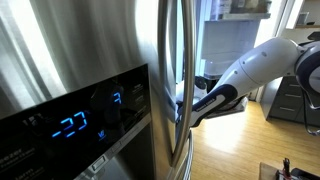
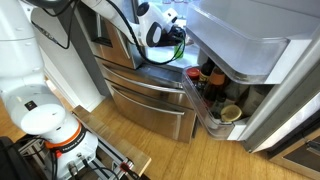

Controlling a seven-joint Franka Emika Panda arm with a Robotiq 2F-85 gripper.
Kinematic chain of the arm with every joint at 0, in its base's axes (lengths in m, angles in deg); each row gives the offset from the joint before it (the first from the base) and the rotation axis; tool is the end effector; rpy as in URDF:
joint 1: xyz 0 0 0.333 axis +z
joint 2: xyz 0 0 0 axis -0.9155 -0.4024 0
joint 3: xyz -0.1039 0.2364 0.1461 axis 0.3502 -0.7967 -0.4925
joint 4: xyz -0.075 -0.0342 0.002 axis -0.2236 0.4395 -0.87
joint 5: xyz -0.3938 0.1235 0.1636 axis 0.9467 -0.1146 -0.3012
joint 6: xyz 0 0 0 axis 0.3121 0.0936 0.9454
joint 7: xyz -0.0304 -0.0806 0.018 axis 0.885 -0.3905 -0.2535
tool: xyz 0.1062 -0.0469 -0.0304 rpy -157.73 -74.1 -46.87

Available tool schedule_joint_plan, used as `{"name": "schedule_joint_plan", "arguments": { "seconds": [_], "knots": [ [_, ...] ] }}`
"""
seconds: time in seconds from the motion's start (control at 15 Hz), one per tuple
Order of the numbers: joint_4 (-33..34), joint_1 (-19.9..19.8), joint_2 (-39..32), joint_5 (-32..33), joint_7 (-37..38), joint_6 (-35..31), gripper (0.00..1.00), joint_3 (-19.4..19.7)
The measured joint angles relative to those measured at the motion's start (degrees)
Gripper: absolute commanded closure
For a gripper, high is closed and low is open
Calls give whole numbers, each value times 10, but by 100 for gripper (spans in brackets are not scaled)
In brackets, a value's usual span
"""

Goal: Take the green bottle from the refrigerator door and place it in front of the vegetable drawer

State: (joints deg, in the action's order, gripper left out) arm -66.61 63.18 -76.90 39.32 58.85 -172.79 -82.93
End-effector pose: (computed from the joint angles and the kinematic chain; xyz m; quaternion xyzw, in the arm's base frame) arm 0.6582 -0.0827 0.3172 0.8963 0.1046 0.4170 0.1091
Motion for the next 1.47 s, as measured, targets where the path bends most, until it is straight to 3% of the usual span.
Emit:
{"name": "schedule_joint_plan", "arguments": {
  "seconds": [0.27, 0.33, 0.53, 0.73, 1.07, 1.47],
  "knots": [
    [0, -20, -8, 0, 4, -2, 49, -26],
    [0, -29, -9, 0, 5, -3, 7, -38],
    [3, -39, -13, 0, 6, -5, 0, -52],
    [7, -38, -11, 0, 8, -5, 0, -43],
    [16, -30, 11, -2, 12, 3, 0, -16],
    [17, 17, 38, -2, 32, 32, 0, 40]
  ]
}}
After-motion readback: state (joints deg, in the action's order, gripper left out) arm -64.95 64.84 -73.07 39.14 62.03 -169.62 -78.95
